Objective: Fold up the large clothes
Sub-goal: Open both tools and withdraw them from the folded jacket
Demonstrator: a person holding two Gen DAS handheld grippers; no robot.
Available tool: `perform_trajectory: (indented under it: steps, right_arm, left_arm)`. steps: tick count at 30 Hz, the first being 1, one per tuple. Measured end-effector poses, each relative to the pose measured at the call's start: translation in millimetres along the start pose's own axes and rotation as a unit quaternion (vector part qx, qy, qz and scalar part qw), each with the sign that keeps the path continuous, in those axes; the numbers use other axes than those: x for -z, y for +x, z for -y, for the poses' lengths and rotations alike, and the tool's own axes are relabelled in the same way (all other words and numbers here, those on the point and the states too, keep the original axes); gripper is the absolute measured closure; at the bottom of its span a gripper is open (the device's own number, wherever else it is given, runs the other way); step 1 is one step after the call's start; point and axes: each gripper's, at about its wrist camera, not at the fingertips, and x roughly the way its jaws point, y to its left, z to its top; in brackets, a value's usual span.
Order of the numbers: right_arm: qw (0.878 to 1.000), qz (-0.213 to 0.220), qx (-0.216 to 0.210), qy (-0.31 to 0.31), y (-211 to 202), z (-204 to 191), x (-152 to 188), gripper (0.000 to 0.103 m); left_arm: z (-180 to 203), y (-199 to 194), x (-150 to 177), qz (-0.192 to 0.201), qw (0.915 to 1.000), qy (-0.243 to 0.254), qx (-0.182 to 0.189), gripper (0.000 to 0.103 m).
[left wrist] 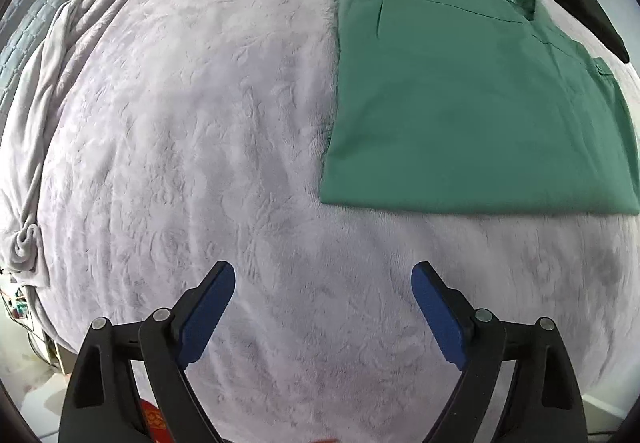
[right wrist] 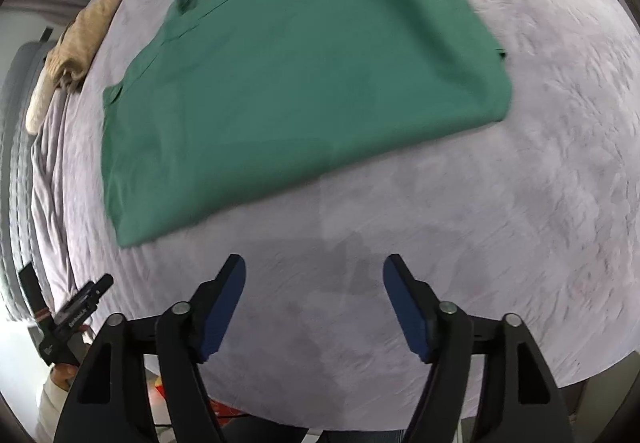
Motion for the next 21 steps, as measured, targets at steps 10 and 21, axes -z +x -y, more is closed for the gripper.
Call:
perform_trajectory:
  steps: [10,21]
  right_arm:
    - [1.000,-0.003,-0.007,-0.015,1.3,-32.8,23.7,0.016]
    - [0.999,-0.025,-0.002,-0.031,15.9,-57.8,39.2,0.000]
  left_arm:
    - [-1.6,-10.9,-6.6,-0.015,0.9994,-0.014,0.027,0.012]
    - [4.0,0.1,-1.1,-0.036,0.9989,0.000,0.031,0.012]
